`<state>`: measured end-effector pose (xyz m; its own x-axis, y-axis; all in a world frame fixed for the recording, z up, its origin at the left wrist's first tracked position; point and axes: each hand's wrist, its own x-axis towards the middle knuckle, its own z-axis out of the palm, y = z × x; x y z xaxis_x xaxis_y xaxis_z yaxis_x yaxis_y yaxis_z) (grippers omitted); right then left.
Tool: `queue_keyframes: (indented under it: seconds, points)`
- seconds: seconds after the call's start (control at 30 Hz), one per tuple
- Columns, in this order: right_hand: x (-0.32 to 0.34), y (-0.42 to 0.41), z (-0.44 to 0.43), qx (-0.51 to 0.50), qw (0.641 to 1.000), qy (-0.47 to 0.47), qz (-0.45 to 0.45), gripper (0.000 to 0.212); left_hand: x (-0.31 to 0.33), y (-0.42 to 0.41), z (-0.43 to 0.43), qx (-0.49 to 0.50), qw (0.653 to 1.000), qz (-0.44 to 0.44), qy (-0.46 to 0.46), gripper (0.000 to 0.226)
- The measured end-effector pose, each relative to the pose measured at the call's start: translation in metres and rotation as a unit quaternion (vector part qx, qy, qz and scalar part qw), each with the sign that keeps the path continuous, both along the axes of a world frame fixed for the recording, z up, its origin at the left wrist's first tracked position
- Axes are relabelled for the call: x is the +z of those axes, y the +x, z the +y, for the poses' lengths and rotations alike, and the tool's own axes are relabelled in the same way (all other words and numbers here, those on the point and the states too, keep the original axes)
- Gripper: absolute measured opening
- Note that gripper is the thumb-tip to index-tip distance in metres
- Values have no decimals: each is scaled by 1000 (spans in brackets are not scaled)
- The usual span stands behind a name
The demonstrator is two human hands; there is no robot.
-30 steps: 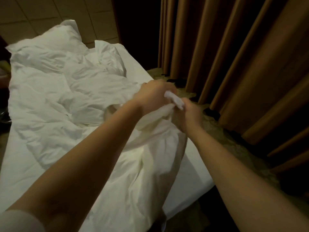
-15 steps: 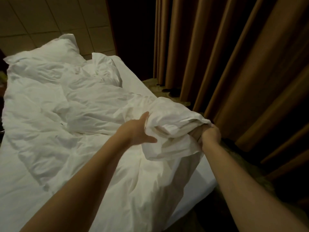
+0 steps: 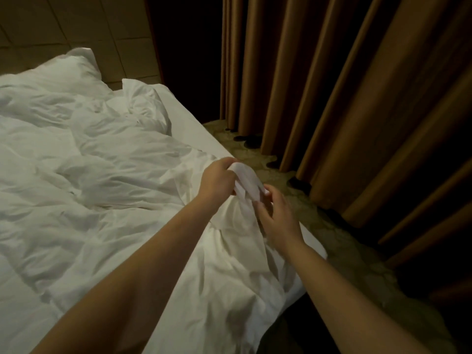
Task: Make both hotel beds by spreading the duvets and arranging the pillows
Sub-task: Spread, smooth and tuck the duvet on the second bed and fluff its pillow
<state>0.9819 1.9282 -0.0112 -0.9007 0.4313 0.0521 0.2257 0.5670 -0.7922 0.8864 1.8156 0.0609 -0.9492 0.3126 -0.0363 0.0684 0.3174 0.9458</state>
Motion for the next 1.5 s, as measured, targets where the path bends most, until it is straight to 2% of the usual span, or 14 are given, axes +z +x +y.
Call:
queue_keyframes:
  seconds: [0.07,0.2,0.27,0.37,0.5,0.6,0.67,0.8,0.9,1.0,1.13,1.2,1.37,1.5]
  points:
    - [-3,6,2,26,999,9,-26,59,1,-5,4,-16,999,14,-29,45]
    - [4,-9,16,-62,992,79,-74,22,-2,-4,7,-51,994,28,-90,46]
    - [18,-15,29,-134,985,94,-50,26,-2,-7,4,-60,983,86,-148,33]
    - [40,-22,44,-197,978,55,35,28,0,-11,-2,-68,927,222,-293,29]
    - [54,-33,37,-193,977,10,88,27,-2,-13,-6,-49,899,273,-339,28]
    - [56,-34,37,-192,976,-15,102,25,-6,-17,-13,-43,891,246,-380,34]
    - [55,-34,38,-193,975,-29,104,25,-9,-17,-17,-58,900,142,-409,38]
    - [51,-37,38,-164,981,-48,91,25,-18,-15,-18,-69,963,-143,-216,32]
    - [51,-37,33,-88,995,-27,50,20,-18,-18,-9,6,978,-198,-69,23]
    - [44,-32,24,37,998,6,-44,11,-21,-21,-1,10,983,-181,-17,18]
    - [18,-26,23,87,974,37,-206,97,-29,-19,5,-21,986,-163,-13,24]
    - [8,-22,27,49,963,61,-258,106,-31,-19,10,-31,987,-158,-12,31]
    - [-8,0,36,-74,970,35,-230,91,-30,-16,20,-35,991,-129,-14,32]
    - [-18,24,29,-238,957,-84,-145,45,-29,-12,30,-41,993,-112,-12,32]
